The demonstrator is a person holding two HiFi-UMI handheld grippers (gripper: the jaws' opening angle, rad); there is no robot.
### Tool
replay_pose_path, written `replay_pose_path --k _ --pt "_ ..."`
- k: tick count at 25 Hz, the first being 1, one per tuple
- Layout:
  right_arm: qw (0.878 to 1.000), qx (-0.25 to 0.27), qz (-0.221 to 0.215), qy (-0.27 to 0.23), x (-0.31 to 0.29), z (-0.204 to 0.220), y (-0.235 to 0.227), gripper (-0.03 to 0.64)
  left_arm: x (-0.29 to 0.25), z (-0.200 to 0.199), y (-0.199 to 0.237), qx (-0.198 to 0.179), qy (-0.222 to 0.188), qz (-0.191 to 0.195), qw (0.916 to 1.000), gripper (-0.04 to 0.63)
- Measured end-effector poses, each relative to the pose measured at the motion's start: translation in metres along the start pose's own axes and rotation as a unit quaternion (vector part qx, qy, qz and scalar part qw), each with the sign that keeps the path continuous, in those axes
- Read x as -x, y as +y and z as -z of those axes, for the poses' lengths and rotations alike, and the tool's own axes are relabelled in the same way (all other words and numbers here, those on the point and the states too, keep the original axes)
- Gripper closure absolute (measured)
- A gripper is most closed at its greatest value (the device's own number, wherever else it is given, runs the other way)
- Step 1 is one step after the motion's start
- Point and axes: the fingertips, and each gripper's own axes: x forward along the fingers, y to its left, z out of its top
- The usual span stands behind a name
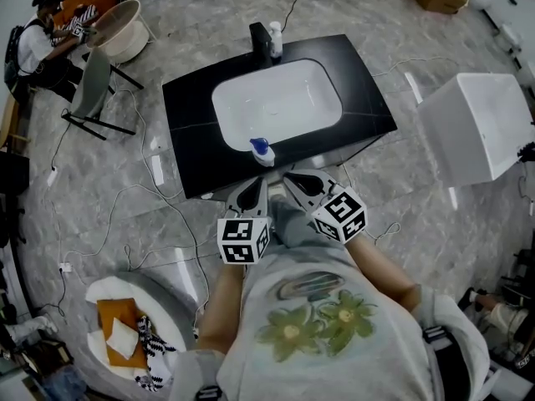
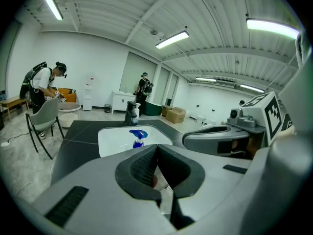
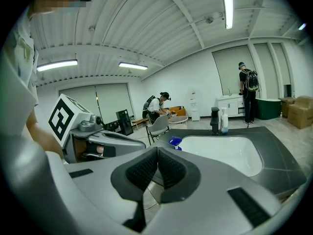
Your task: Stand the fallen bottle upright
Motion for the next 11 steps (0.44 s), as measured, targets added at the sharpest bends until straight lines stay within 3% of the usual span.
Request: replay_pose_path --k 11 --pt "1.000 0.023 0.004 0.009 0.0040 -0.0090 -0.0026 0.575 -0.0022 0.0025 0.0085 0.012 0.007 -0.007 0.9999 0.577"
